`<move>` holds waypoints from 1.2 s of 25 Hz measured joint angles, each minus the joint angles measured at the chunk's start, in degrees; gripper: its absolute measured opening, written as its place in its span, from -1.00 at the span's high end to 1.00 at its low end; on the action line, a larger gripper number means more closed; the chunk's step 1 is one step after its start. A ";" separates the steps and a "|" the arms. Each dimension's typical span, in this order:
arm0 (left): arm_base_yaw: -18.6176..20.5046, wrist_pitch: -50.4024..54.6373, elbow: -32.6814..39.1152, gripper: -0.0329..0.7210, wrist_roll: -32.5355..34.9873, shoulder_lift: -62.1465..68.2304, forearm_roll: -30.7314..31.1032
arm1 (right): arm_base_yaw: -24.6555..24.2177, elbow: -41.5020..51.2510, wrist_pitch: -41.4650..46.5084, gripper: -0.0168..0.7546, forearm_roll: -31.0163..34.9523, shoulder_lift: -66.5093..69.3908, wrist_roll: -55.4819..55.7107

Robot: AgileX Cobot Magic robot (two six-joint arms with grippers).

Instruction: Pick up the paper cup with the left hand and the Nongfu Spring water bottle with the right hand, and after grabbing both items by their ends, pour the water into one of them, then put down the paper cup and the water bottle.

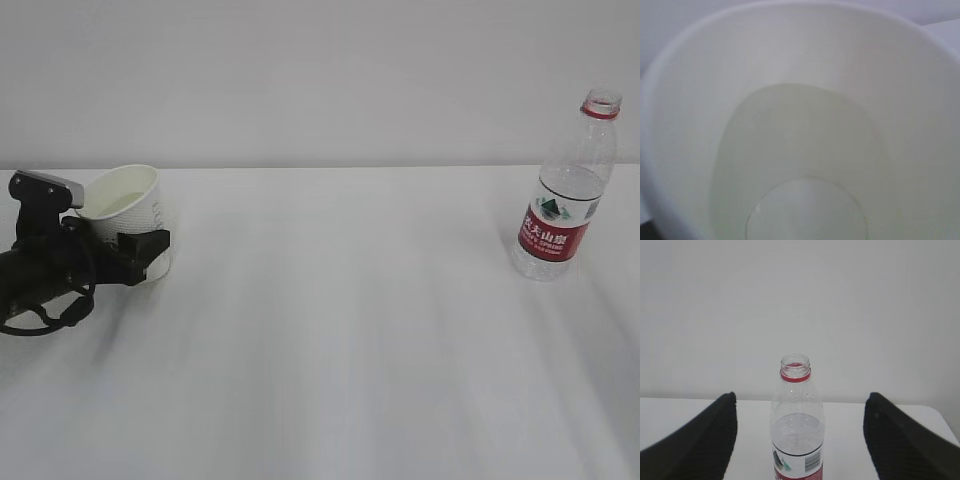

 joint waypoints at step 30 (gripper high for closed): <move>0.00 0.09 0.00 -0.62 0.00 0.00 -0.40 | 0.00 0.00 0.00 -0.58 -1.63 0.00 -0.10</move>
